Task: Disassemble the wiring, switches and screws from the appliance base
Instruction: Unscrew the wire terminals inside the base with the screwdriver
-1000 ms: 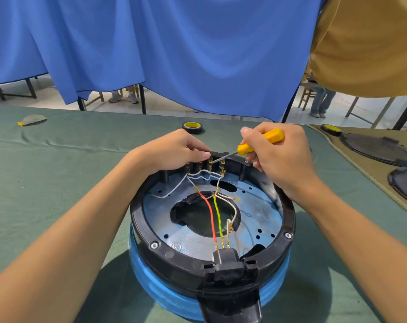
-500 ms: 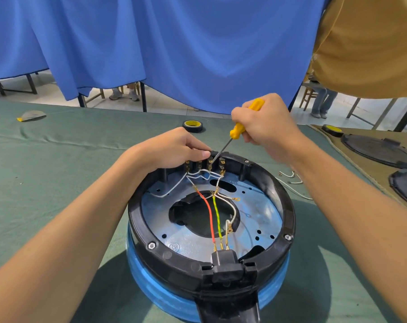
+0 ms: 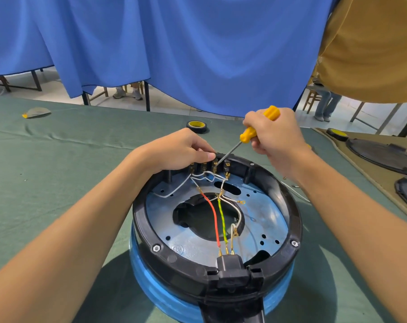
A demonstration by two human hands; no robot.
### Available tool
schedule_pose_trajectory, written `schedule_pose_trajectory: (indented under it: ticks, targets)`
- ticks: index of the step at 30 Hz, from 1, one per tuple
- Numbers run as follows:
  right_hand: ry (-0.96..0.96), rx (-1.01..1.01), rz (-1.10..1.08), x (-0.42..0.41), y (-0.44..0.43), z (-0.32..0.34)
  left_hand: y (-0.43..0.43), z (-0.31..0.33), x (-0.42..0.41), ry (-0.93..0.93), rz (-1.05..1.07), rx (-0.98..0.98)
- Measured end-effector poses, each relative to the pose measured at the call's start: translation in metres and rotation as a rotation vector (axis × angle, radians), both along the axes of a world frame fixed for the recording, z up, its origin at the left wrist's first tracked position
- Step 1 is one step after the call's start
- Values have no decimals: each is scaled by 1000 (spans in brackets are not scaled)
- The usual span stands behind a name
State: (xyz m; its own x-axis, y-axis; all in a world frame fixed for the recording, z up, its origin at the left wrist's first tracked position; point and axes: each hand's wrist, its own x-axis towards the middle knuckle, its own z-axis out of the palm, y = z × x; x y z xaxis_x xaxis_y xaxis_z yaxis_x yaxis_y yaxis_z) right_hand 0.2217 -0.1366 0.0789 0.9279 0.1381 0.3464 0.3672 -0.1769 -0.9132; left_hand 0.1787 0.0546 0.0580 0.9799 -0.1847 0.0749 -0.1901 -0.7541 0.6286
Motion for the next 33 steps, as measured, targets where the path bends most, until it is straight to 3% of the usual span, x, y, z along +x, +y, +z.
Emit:
schedule_pose_trajectory:
  ticks: [3, 9, 20, 26, 30, 33]
  targets:
    - [-41, 23, 10, -8, -7, -9, 0, 1, -1, 1, -2, 4]
    - [147, 71, 40, 7, 4, 2, 1, 3, -2, -1, -17, 3]
    - [334, -60, 71, 31, 33, 12, 0, 2, -1, 8, -23, -14]
    - [123, 55, 26, 10, 15, 5, 0, 2, -2, 0, -20, 19]
    - [-86, -8, 4, -19, -10, -11, -1, 1, -3, 2, -5, 11]
    - [-134, -44, 4, -32, -21, -18, 0, 1, -3, -2, 2, 13]
